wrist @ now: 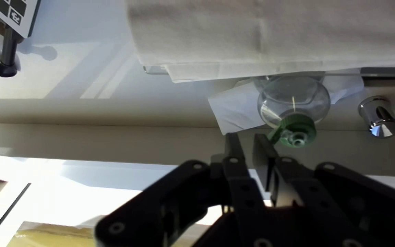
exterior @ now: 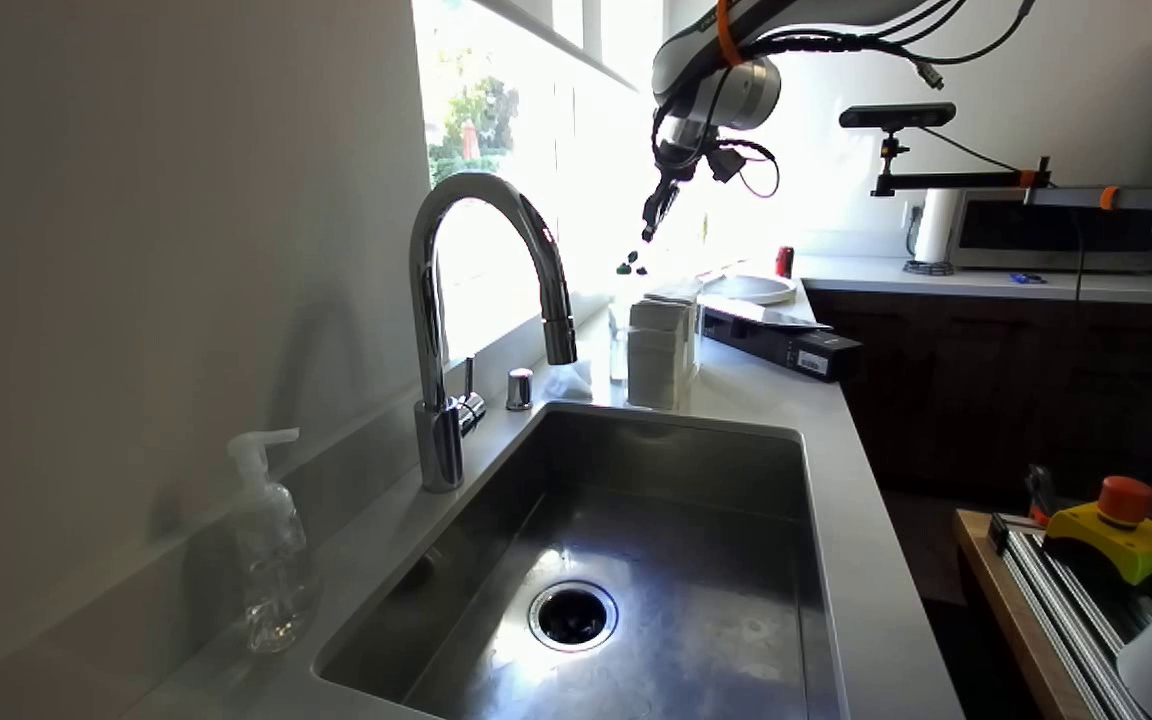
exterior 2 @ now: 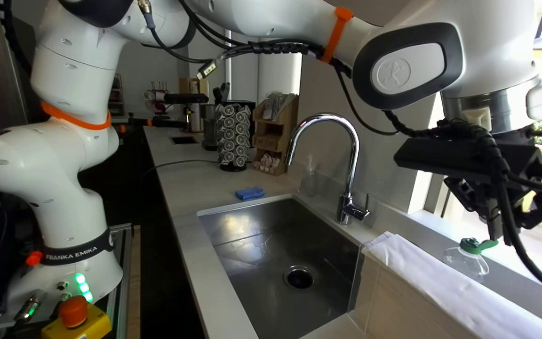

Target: Open the soap bottle

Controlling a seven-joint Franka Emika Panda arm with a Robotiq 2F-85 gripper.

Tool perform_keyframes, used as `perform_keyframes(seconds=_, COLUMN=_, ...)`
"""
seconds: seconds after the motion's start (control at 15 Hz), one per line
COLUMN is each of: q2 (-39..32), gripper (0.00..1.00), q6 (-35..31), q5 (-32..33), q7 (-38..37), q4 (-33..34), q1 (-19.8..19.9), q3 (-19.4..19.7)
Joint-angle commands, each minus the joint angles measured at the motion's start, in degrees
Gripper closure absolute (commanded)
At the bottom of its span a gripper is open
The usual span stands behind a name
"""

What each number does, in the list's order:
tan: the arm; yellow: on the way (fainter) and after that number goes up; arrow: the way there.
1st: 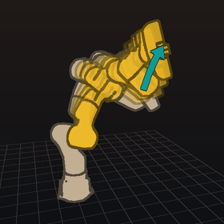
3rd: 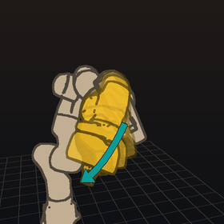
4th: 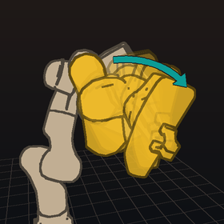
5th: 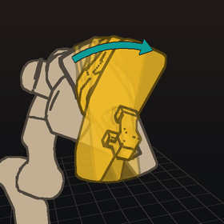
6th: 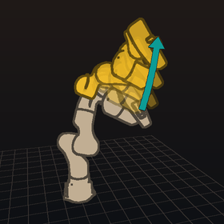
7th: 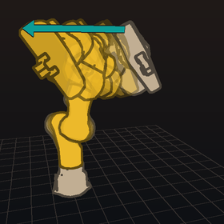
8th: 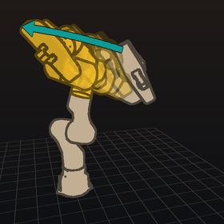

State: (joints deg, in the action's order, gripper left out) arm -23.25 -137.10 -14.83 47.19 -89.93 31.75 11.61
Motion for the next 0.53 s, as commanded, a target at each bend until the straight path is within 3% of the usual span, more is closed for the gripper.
perform_keyframes(seconds=0.0, q2=2.3, gripper=0.53, q6=1.3, q5=0.2, q7=0.3, q4=-1.6, q1=0.5, q3=-0.5)
perform_keyframes(seconds=0.47, q2=6.3, gripper=0.00, q6=1.2, q5=-1.6, q7=2.4, q4=-5.4, q1=0.9, q3=-0.7)
